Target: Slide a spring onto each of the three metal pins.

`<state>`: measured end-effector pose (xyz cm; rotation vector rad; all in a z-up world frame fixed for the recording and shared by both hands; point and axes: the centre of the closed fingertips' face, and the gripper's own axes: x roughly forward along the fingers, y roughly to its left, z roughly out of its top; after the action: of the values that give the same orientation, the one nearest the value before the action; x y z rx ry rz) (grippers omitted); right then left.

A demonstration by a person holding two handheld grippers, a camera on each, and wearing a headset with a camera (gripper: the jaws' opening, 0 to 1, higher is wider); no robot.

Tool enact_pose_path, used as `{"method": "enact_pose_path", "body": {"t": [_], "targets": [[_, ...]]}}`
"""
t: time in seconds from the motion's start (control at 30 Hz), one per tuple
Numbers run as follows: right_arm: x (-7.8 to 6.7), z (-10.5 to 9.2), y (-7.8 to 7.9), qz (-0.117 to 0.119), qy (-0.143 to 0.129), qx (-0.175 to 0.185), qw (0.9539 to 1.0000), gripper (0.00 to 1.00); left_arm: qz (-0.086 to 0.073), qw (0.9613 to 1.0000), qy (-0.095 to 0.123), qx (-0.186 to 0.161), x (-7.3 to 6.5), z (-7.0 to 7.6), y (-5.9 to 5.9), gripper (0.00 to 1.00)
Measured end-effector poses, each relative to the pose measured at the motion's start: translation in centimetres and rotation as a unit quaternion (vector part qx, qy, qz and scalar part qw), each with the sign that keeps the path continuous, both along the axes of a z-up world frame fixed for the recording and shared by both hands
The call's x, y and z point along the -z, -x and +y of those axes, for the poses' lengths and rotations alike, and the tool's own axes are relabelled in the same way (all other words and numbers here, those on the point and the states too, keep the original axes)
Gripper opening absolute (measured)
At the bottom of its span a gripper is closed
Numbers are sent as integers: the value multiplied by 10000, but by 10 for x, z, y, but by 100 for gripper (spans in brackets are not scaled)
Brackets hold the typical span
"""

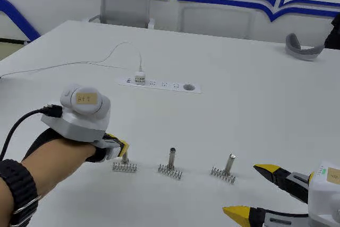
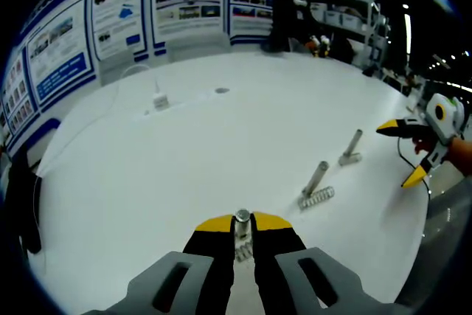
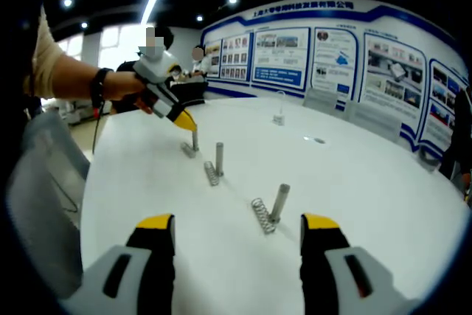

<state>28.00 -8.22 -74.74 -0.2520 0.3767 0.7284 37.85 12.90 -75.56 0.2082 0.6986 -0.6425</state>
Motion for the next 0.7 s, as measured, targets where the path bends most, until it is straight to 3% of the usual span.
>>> {"method": "enact_pose_path", "body": {"t": [0.7], "targets": [[2, 1, 0, 10, 4, -11, 10000, 70, -176, 9997, -44, 167, 1, 0, 4, 9]]}}
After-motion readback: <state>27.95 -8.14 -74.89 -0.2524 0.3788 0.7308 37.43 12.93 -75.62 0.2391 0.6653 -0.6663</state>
